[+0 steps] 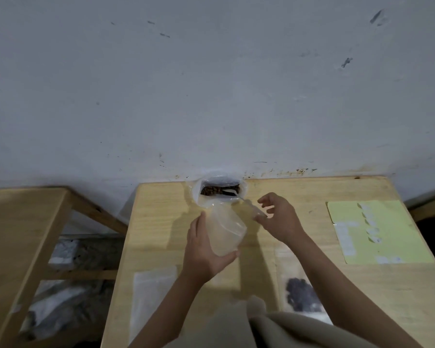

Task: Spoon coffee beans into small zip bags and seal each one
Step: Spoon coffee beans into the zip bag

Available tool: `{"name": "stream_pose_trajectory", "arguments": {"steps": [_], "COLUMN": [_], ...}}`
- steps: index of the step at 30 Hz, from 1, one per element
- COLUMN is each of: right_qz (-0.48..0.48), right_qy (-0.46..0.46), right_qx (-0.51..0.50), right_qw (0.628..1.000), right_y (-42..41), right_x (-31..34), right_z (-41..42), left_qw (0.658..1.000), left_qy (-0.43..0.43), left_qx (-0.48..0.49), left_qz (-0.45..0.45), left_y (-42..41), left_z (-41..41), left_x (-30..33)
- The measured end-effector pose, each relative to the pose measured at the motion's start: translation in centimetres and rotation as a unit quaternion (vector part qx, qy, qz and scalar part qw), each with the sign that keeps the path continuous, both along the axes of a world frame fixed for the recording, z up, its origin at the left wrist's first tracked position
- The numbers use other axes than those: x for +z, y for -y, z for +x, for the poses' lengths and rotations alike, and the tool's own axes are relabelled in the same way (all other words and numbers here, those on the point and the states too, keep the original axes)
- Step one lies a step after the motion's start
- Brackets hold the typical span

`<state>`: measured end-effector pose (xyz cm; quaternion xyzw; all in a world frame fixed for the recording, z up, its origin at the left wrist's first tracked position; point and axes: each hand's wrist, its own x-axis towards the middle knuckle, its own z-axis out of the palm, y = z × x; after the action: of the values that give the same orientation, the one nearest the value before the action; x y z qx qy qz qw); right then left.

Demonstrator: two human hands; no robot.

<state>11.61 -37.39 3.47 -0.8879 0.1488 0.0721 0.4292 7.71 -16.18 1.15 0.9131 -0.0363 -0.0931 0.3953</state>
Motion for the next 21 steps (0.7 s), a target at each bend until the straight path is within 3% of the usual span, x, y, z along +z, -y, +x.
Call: {"name": "stream_pose_trajectory", "arguments": {"steps": [2, 4, 9, 12, 21], "right_qz": [-0.045, -0.084, -0.039, 0.005, -0.032], "right_qy": [-0.041, -0.023, 0.098, 0.14, 0.247], "right_qx": [0.057, 0.072, -0.041, -0.078, -0.127], "right_qw": [0.996, 0.994, 0.994, 0.987, 0.96], "right_y": [-0.1, -0.5, -0.9, -1.1, -2.8], "right_x": [-1.3, -2.5, -2.9, -2.5, -2.5], "right_z": [1.0, 2.1, 4.2, 5.1, 6.4], "left_qw": [0.999, 0.996, 0.978, 0.976, 0.971], "left_qy": [-0.023, -0.077, -0.2, -0.213, -0.225], "left_qx": [-0.009, -0.012, -0.041, -0.049, -0.078], "left_qz": [-0.027, -0.049, -0.033, -0.016, 0.031], "left_y": [-0.6, -0.8, -0.5, 0.3, -0.4], "left_z": [1.2, 2.7, 6.2, 7.4, 6.8], "left_x": [-0.2, 0.1, 0.0, -0.2, 0.0]}}
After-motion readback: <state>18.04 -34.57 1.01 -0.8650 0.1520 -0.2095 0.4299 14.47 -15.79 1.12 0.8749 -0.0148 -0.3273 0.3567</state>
